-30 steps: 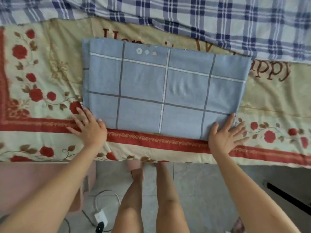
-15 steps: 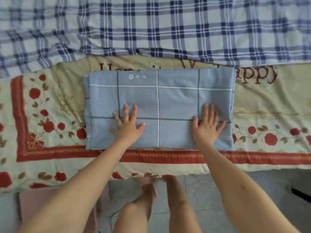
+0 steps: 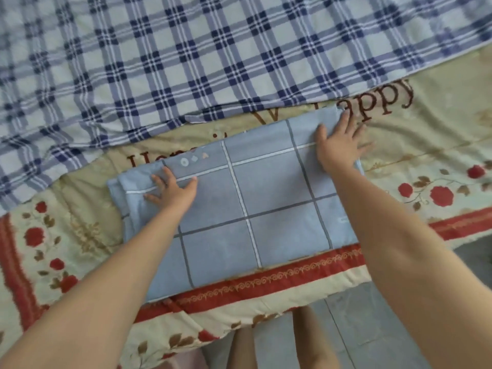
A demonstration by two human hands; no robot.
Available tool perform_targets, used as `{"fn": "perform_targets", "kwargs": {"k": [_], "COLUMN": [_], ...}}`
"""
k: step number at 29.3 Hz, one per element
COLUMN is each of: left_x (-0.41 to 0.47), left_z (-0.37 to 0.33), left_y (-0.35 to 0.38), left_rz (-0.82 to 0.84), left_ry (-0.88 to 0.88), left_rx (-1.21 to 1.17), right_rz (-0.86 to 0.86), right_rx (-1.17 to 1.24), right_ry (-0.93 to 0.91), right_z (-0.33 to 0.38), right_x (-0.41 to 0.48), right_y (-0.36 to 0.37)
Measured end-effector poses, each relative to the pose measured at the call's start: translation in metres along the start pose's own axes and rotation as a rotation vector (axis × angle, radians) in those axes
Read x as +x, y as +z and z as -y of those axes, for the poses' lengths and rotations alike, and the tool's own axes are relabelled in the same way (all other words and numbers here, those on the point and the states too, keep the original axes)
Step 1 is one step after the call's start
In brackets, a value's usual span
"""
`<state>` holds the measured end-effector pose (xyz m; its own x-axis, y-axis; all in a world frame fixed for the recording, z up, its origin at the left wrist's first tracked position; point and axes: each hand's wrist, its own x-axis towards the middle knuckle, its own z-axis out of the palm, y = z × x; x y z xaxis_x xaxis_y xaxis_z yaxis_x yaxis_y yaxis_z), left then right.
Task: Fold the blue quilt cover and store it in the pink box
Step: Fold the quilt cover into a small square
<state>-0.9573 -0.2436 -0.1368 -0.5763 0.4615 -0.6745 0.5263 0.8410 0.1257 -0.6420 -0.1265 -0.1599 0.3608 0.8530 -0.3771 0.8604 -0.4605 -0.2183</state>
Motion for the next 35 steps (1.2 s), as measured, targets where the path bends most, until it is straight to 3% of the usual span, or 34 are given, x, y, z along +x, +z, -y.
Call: {"fn": "perform_targets", "kwargs": {"k": [2,3,6,7,9,12,14,17,20,24,27,31,35], "left_x": [-0.008,-0.015,-0.037,-0.039,-0.039,-0.035,-0.030,-0.018,-0.015,-0.018,-0.021,-0.023,-0.029], "left_z": [-0.009,-0.012,-0.021,-0.028,-0.046,-0.075,-0.097,-0.124,-0.141,-0.138,-0.129,-0.128,-0.121], "left_y": [0.001,0.007,0.006,0.008,0.007,0.005,0.008,0.008,0.008,0.008,0.005,-0.005,-0.012], "left_rz": [-0.023,-0.074,-0.213,-0.225,-0.185,-0.042,0.050,0.160,0.294,0.339,0.253,0.265,0.254], "left_ry": [0.001,0.043,0.404,0.500,0.601,0.593,0.594,0.417,0.273,0.290,0.458,0.564,0.554], "left_rx": [0.037,0.057,0.243,0.263,0.298,0.151,0.125,0.029,-0.069,0.002,0.145,0.223,0.084], "right_rz": [-0.054,-0.111,-0.280,-0.329,-0.360,-0.155,0.054,0.268,0.420,0.413,0.404,0.539,0.524], "right_rx": [0.023,0.054,0.251,0.316,0.512,0.680,0.939,1.080,1.355,1.801,2.028,2.056,2.072], "right_ry": [0.040,-0.042,-0.300,-0.296,-0.070,0.293,0.492,0.449,0.581,0.847,1.014,1.094,1.087], "right_z": [0.013,0.013,-0.006,-0.018,-0.041,-0.059,-0.064,-0.057,-0.029,-0.005,-0.003,0.000,0.000], "right_x": [-0.021,-0.034,-0.111,-0.137,-0.193,-0.256,-0.281,-0.296,-0.307,-0.313,-0.309,-0.295,-0.292], "right_y": [-0.002,-0.001,-0.004,-0.001,0.013,0.044,0.065,0.082,0.080,0.079,0.073,0.066,0.064]}}
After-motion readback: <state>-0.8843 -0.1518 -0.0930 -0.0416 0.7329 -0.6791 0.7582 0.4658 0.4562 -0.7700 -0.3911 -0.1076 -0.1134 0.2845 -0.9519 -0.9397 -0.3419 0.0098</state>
